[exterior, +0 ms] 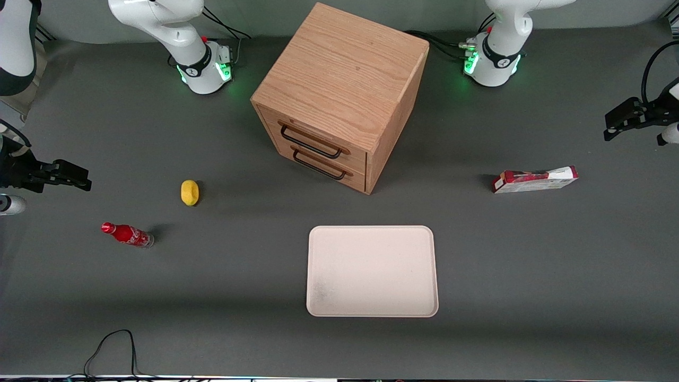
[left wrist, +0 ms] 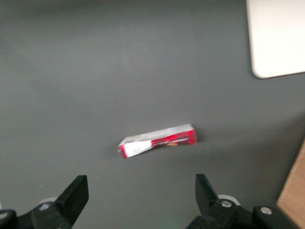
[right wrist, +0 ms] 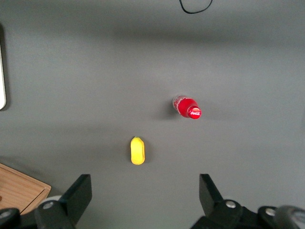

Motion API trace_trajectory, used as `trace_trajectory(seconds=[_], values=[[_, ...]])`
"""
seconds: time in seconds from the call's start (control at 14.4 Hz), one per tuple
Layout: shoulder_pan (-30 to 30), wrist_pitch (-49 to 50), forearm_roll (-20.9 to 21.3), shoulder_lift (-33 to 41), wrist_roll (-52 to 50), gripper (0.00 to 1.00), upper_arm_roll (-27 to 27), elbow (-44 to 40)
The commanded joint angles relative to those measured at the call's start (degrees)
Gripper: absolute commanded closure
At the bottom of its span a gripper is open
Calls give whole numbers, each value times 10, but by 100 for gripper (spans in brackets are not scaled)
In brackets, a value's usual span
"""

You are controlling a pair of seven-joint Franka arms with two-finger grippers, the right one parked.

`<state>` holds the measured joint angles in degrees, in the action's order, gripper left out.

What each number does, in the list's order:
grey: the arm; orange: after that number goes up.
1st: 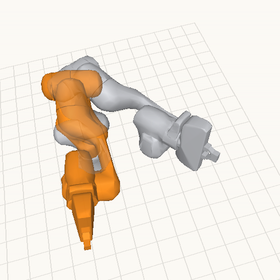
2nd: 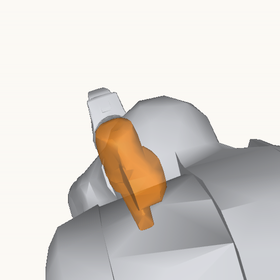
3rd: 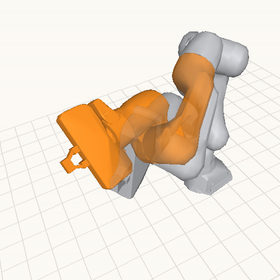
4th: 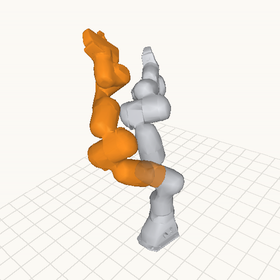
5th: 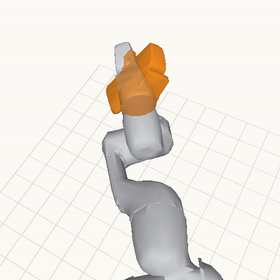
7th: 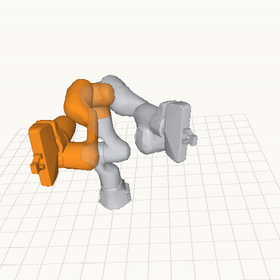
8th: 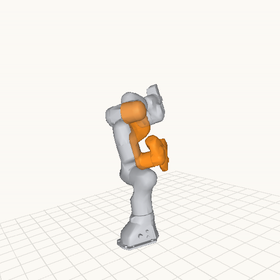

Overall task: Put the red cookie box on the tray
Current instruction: 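Move the left gripper down over the red plaid shortbread box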

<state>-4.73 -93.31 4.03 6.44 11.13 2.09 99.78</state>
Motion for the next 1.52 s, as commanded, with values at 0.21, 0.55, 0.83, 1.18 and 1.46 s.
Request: trace_trajectory(seconds=[0.21, 0.55, 0.83, 1.18, 1.46], values=[[4, 23, 24, -13, 202, 0, -15, 30], [2, -66, 26, -31, 447, 0, -55, 83], [3, -143, 21, -45, 578, 0, -67, 154], [10, -200, 16, -57, 621, 2, -62, 232], [16, -286, -1, -66, 632, 2, -62, 300]])
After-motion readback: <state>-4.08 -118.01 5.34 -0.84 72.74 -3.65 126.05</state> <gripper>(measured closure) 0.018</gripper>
